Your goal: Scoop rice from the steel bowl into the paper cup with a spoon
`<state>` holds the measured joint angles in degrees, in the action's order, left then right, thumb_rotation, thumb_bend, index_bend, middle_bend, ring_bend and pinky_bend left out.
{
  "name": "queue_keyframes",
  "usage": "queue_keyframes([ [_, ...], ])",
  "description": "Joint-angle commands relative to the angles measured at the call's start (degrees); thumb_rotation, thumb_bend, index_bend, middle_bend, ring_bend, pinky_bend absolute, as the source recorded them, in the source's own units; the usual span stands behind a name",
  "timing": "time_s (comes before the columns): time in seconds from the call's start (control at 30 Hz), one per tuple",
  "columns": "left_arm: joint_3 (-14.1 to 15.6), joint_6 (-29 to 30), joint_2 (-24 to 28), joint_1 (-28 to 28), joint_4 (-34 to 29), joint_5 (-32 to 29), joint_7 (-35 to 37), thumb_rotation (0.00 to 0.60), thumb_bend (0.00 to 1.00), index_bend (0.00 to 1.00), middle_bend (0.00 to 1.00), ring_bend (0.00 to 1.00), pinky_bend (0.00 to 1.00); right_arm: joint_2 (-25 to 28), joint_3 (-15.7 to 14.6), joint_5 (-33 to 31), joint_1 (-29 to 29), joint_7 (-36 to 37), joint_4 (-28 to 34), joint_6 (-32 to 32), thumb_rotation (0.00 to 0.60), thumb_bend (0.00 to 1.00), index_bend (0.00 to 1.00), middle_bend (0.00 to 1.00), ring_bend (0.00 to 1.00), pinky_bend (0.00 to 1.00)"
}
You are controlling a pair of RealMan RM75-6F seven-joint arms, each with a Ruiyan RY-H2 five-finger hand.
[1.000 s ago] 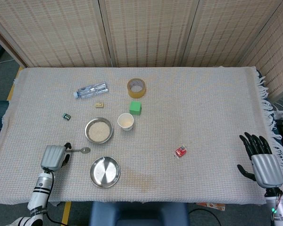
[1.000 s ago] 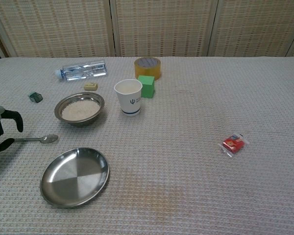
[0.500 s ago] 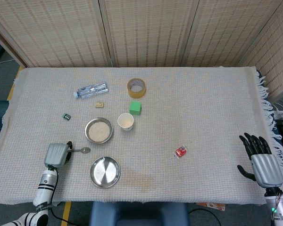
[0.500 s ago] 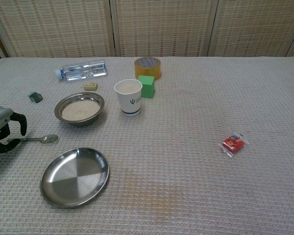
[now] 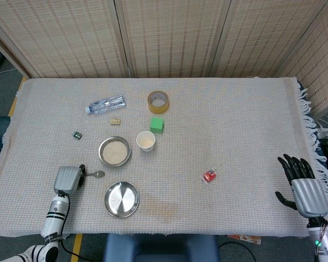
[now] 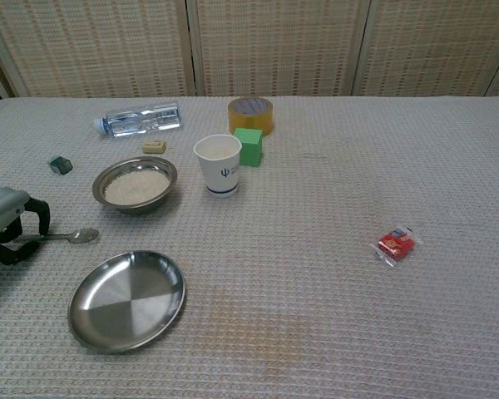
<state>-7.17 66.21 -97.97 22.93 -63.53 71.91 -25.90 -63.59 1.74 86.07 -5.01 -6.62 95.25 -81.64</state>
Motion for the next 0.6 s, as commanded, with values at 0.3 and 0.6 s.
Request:
queue_keyframes([
  [0.3,0.1,0.2,-0.4,0.2,0.9,-0.3,0.1,0.6,0.42,0.51,1.0,1.0,1.0,0.0,-0.1,-0.1,-0.1,-0.2,0.1,0.3,0.6,0.15,0.0,0.0,0.0,0.0],
  [0.6,0.3,0.7,0.0,0.1,0.5,0.0,0.7,0.6,0.41,0.51,1.0,1.0,1.0,0.1,-0.2,-0.2,-0.2,-0.5,0.3,0.7,0.6,0.15,0.0,0.0,0.0,0.0],
])
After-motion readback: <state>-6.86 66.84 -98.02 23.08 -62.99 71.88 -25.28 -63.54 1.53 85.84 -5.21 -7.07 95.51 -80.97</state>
